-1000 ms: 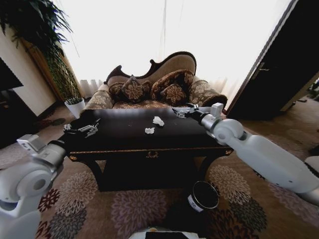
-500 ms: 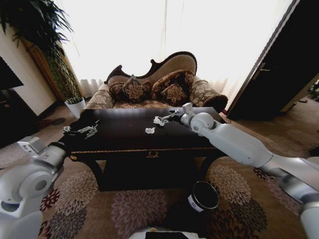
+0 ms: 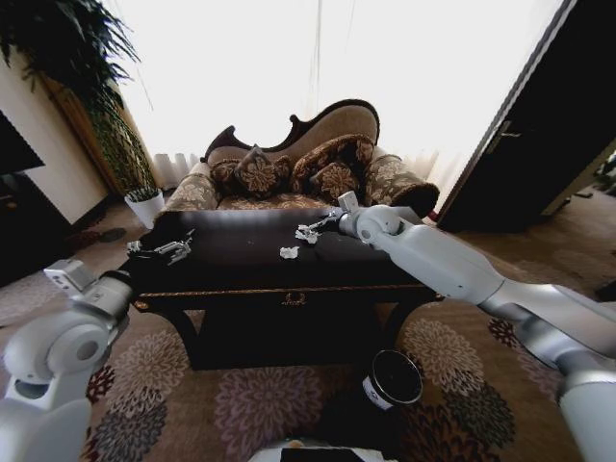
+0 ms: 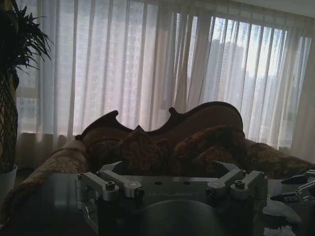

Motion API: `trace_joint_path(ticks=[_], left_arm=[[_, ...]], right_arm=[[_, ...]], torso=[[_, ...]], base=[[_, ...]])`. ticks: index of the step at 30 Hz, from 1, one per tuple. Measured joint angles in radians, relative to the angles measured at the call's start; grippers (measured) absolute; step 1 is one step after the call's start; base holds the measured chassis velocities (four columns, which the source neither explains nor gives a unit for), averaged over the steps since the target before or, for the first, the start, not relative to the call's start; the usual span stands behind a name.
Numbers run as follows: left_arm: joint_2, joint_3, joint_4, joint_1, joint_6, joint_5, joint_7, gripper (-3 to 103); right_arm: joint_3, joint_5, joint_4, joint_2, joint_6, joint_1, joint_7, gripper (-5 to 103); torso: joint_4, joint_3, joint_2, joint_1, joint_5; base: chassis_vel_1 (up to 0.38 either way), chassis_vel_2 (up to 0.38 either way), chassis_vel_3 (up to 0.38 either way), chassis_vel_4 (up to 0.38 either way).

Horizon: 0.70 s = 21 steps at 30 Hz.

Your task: Move to the front of the table and place the trash on the table into the trash bin.

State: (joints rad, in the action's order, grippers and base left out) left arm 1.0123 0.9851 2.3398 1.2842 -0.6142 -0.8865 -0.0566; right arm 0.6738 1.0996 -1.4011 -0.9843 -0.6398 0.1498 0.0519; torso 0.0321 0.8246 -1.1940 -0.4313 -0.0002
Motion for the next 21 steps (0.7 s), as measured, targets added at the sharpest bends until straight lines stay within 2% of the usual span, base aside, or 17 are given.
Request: trace_joint_path(ticks=[5,9,19,21], left_arm=[[0.004,0.030,0.007,0.025,0.002,-0.001,0.003,100],[0.004,0.042,0.007,0.033,0.004,-0.002,0.003,100],[0.008,0.019,0.000,0.018,0.005,0.000,0.004,100],[0.008,0.018,-0.001,0.016,0.005,0.000,0.004,100]], right_arm=[[0.016,-0.023,0.038,-0.055,-0.021,0.001,0.001,100],[0.020,-0.042,0.054,-0.070,-0.029,-0.003,0.000,100],[0.016,-0.061,0.082,-0.056,-0.025,-0.008,-0.004,100],[0.013,-0.065,0.081,-0.050,-0.024,-0.019,-0.008,103]], torso=[[0.0000,0.000,0.000,0.000,-0.0001],[0.0001,0.000,0.000,0.000,0.0002],[0.0003,0.000,0.000,0.000,0.0002],[0.0004,0.000,0.000,0.000,0.0003]], base=[[0.000,0.000,0.000,0.000],[0.000,0.000,0.000,0.000],[0.000,0.000,0.000,0.000],[0.000,0.000,0.000,0.000]])
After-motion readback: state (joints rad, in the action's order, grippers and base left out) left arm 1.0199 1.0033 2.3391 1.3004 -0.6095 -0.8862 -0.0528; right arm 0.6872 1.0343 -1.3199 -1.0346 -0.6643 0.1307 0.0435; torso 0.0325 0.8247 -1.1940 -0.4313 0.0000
